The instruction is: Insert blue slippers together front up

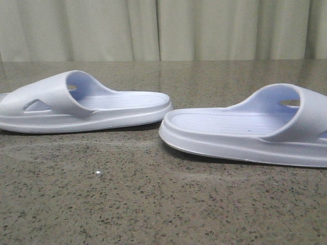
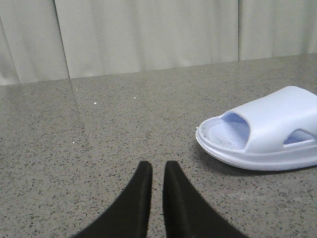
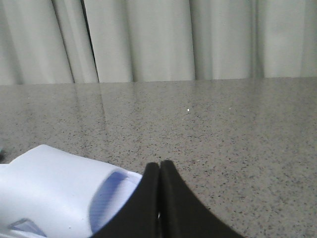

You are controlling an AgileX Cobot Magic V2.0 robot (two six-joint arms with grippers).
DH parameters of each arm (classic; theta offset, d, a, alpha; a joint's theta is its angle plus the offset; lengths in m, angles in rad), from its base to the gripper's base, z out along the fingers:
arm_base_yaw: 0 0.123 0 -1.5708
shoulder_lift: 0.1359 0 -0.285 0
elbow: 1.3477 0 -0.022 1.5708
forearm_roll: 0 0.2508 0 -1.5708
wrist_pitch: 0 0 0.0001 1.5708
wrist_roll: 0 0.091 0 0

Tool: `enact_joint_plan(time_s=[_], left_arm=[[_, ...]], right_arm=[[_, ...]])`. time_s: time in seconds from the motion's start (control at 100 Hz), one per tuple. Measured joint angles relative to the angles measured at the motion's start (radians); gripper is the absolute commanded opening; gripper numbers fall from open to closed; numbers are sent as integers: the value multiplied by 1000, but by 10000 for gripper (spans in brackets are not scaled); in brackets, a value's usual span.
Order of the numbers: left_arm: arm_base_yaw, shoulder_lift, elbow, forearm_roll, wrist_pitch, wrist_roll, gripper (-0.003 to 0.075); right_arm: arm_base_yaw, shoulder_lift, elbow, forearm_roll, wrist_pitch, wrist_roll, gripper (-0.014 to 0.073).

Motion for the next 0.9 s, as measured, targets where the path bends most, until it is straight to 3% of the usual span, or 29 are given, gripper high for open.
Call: enact_joint_plan(time_s=[0.73,0.9], left_arm=[[0,0,0,-2,-19,0,15],[0,0,0,-129,-37,0,15]], right_arm=[[0,0,0,0,0,0,-107],[0,0,0,63,0,0,-107]])
